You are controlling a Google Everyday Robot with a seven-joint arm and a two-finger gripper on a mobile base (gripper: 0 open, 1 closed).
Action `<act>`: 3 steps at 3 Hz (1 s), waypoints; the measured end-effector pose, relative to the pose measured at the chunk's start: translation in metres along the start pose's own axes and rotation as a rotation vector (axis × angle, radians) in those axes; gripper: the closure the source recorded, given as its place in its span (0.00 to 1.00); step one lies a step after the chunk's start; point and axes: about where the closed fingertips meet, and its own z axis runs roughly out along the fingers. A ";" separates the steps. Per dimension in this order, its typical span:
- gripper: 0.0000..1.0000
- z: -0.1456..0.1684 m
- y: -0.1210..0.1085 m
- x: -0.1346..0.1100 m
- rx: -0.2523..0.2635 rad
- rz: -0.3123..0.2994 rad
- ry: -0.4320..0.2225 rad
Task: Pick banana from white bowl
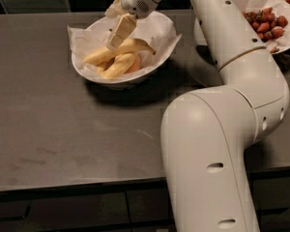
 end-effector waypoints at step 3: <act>0.36 0.017 0.019 0.018 -0.077 0.067 0.004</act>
Offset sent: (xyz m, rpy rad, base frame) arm -0.0199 -0.0078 -0.0273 -0.0254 0.0991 0.0022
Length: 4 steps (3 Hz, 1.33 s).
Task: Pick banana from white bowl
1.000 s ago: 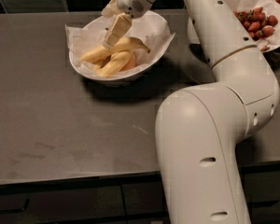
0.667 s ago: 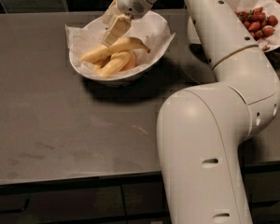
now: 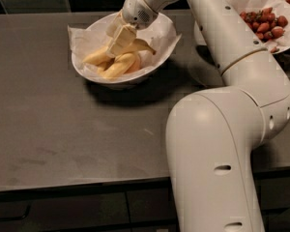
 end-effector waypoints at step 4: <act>0.66 0.022 0.011 0.017 -0.082 0.050 0.007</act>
Offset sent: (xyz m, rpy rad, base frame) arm -0.0182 -0.0091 -0.0153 -0.0327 0.0881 0.0404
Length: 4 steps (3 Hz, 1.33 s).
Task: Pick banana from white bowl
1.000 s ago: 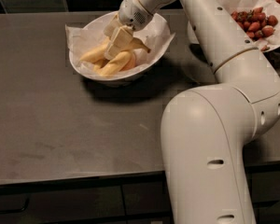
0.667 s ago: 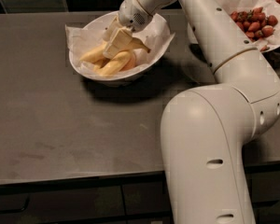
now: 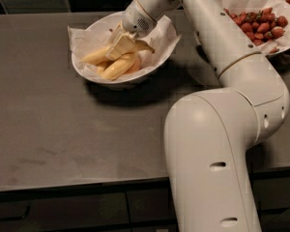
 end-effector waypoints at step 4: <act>1.00 -0.075 0.026 -0.045 0.112 -0.183 -0.040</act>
Offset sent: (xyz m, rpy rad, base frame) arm -0.0151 -0.0203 0.0447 0.0279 -0.1113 0.0054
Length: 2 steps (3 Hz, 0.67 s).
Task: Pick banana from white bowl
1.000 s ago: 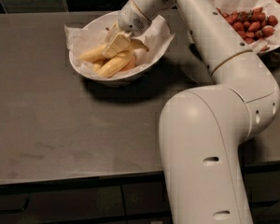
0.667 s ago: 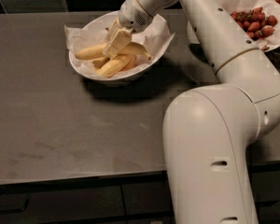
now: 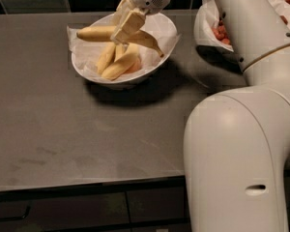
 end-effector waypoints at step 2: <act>1.00 -0.051 0.041 -0.018 0.021 0.022 0.017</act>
Offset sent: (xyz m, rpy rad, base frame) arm -0.1003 -0.0630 0.0495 -0.0431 0.0437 -0.0663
